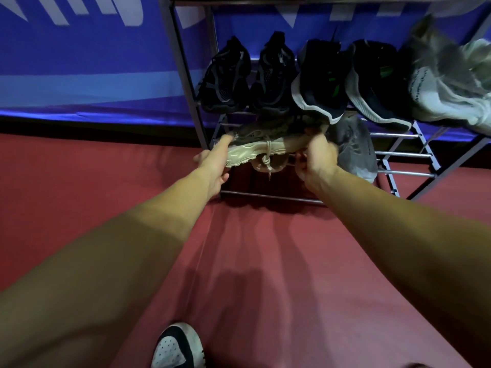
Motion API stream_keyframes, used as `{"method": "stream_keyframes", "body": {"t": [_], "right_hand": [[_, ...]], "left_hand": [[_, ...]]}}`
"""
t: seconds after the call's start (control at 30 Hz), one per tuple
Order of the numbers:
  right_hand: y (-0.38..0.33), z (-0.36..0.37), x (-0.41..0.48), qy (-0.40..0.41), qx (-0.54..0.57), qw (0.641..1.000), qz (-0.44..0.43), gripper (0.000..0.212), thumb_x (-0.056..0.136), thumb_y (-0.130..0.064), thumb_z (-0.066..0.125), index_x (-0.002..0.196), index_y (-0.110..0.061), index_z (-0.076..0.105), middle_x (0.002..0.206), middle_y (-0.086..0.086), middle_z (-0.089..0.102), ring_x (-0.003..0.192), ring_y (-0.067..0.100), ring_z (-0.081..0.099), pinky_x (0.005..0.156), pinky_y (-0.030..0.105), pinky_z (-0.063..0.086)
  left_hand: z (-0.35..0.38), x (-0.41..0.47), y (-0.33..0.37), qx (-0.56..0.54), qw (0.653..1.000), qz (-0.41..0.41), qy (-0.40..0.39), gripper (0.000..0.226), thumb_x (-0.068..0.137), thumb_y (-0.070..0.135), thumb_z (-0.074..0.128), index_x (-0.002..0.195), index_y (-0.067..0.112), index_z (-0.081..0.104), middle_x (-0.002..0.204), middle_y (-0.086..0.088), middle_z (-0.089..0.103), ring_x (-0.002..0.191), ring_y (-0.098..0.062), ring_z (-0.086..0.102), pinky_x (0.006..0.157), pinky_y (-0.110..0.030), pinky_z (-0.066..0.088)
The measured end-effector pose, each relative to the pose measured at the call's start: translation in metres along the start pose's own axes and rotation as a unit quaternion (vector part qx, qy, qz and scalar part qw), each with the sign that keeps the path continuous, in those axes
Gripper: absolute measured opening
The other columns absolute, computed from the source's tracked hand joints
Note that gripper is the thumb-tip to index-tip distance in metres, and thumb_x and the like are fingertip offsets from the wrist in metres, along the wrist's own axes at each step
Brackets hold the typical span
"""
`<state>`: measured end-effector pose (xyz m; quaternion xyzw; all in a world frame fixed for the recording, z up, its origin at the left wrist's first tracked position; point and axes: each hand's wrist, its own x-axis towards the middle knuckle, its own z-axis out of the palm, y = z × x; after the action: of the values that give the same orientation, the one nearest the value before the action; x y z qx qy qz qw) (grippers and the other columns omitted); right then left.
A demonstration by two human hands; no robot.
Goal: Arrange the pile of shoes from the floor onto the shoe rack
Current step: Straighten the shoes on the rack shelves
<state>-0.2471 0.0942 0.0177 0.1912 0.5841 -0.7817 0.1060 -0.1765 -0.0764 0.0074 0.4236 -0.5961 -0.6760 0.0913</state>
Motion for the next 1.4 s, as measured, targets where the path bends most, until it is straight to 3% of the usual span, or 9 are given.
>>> {"method": "stream_keyframes", "body": {"t": [0.17, 0.3, 0.53, 0.67, 0.93, 1.07, 1.2, 1.33, 1.4], "right_hand": [[0.011, 0.002, -0.006, 0.015, -0.019, 1.0, 0.003, 0.043, 0.095, -0.044, 0.057, 0.118, -0.008, 0.062, 0.087, 0.003, 0.064, 0.049, 0.009, 0.053, 0.035, 0.016, 0.035], [0.017, 0.004, -0.009, 0.012, -0.035, 0.999, 0.006, 0.056, 0.099, -0.054, 0.046, 0.123, -0.005, 0.06, 0.087, 0.004, 0.066, 0.043, 0.007, 0.053, 0.034, 0.018, 0.034], [0.02, 0.0, -0.012, -0.049, -0.03, 0.998, 0.004, 0.025, 0.091, -0.032, 0.05, 0.095, -0.013, 0.064, 0.082, 0.008, 0.069, 0.044, 0.01, 0.055, 0.042, 0.021, 0.03], [0.025, -0.009, -0.014, -0.128, -0.035, 0.991, 0.028, 0.014, 0.084, -0.027, 0.056, 0.088, -0.016, 0.063, 0.071, 0.001, 0.074, 0.047, 0.011, 0.056, 0.044, 0.02, 0.031], [0.03, -0.027, -0.002, -0.171, -0.107, 0.979, 0.017, 0.032, 0.081, -0.051, 0.053, 0.081, -0.021, 0.064, 0.059, -0.005, 0.056, 0.049, 0.01, 0.049, 0.048, 0.023, 0.028], [0.027, -0.029, 0.0, -0.145, -0.082, 0.986, -0.003, 0.045, 0.078, -0.059, 0.049, 0.085, -0.019, 0.068, 0.07, -0.004, 0.061, 0.053, 0.013, 0.052, 0.049, 0.025, 0.034], [0.029, -0.025, -0.004, -0.141, -0.11, 0.984, -0.002, 0.043, 0.074, -0.034, 0.055, 0.101, -0.003, 0.07, 0.102, 0.012, 0.072, 0.088, 0.038, 0.065, 0.075, 0.039, 0.049], [0.026, -0.02, -0.016, -0.192, -0.155, 0.969, 0.02, 0.009, 0.072, -0.02, 0.052, 0.064, -0.016, 0.053, 0.062, 0.002, 0.048, 0.06, 0.022, 0.042, 0.054, 0.027, 0.032], [0.026, -0.017, -0.014, -0.218, -0.149, 0.964, 0.028, 0.031, 0.073, -0.016, 0.051, 0.046, -0.026, 0.041, 0.046, -0.008, 0.032, 0.052, 0.013, 0.031, 0.049, 0.024, 0.024]], "left_hand": [[0.008, -0.008, -0.009, -0.049, 0.997, -0.063, -0.002, 0.082, 0.073, 0.06, 0.076, 0.132, 0.022, 0.031, 0.11, 0.001, 0.057, 0.09, -0.013, 0.064, 0.057, -0.025, 0.045], [0.015, -0.015, -0.01, -0.066, 0.993, -0.095, -0.002, 0.083, 0.072, 0.06, 0.076, 0.129, 0.024, 0.028, 0.122, 0.0, 0.057, 0.094, -0.011, 0.063, 0.062, -0.031, 0.043], [0.014, -0.014, 0.0, -0.063, 0.987, -0.118, -0.087, 0.022, 0.084, 0.043, 0.069, 0.093, 0.025, 0.06, 0.098, 0.004, 0.069, 0.084, -0.007, 0.061, 0.069, -0.025, 0.041], [0.016, -0.015, 0.004, -0.029, 0.987, -0.112, -0.109, 0.022, 0.083, 0.044, 0.072, 0.09, 0.027, 0.059, 0.107, 0.004, 0.063, 0.09, -0.007, 0.06, 0.069, -0.024, 0.042], [0.019, -0.019, 0.004, 0.0, 0.996, -0.061, -0.066, 0.014, 0.076, 0.02, 0.068, 0.086, 0.02, 0.059, 0.082, 0.004, 0.053, 0.064, -0.007, 0.044, 0.057, -0.02, 0.037], [0.019, -0.021, 0.0, -0.01, 0.998, -0.04, -0.04, 0.013, 0.071, 0.02, 0.064, 0.081, 0.019, 0.056, 0.072, 0.004, 0.048, 0.062, -0.011, 0.042, 0.054, -0.022, 0.035], [0.013, -0.013, 0.001, 0.031, 0.999, 0.022, -0.034, 0.032, 0.064, 0.017, 0.065, 0.096, 0.017, 0.061, 0.075, 0.001, 0.054, 0.064, -0.015, 0.046, 0.053, -0.023, 0.035], [0.009, -0.005, 0.005, 0.051, 0.997, 0.049, -0.028, 0.024, 0.069, 0.019, 0.067, 0.093, 0.019, 0.062, 0.079, 0.0, 0.055, 0.071, -0.018, 0.045, 0.052, -0.023, 0.032], [0.007, 0.001, 0.005, 0.062, 0.996, 0.05, -0.03, 0.015, 0.071, 0.02, 0.069, 0.085, 0.021, 0.064, 0.075, 0.002, 0.055, 0.071, -0.017, 0.044, 0.054, -0.023, 0.032]]}}
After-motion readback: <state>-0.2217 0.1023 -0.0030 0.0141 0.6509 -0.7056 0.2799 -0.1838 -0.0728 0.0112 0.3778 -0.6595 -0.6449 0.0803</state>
